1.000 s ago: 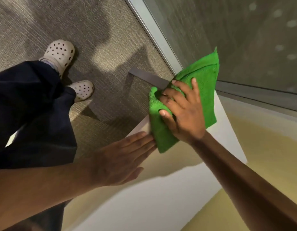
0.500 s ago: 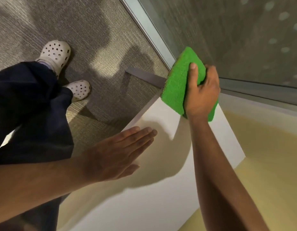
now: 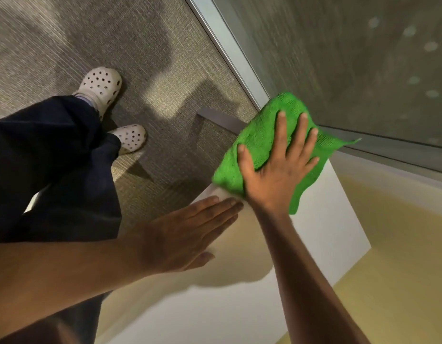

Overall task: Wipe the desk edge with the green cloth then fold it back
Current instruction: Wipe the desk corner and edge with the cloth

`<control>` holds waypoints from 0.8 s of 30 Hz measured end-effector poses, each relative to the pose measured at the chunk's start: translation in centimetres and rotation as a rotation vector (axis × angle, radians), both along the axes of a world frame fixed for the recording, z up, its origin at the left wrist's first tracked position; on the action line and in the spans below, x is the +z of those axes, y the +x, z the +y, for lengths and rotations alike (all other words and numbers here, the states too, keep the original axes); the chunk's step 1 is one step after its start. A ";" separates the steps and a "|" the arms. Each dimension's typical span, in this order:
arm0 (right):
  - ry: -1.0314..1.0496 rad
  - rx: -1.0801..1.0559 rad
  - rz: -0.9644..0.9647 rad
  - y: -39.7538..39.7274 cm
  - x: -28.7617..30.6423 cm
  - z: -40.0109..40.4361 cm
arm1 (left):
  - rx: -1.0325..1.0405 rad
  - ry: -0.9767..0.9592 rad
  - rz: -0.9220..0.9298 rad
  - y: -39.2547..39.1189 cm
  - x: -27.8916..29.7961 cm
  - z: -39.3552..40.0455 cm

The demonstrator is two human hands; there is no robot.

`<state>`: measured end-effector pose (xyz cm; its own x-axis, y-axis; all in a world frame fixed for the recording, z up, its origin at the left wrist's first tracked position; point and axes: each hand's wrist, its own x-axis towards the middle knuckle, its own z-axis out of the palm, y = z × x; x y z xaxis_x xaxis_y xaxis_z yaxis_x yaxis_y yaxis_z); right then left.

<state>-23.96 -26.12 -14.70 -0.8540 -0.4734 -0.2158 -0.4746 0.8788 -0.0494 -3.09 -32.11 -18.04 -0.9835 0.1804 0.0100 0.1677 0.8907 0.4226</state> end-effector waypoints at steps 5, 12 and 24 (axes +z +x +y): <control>-0.057 -0.391 0.050 -6.1 -0.9 -5.9 | 0.004 0.026 -0.001 -0.3 0.9 -0.4; -0.139 -0.086 -0.020 0.2 0.3 -3.3 | 0.020 0.005 0.022 -0.9 1.3 -0.3; -0.001 -0.419 -0.094 -8.2 0.3 -5.9 | 0.027 -0.019 0.000 0.1 -0.1 0.6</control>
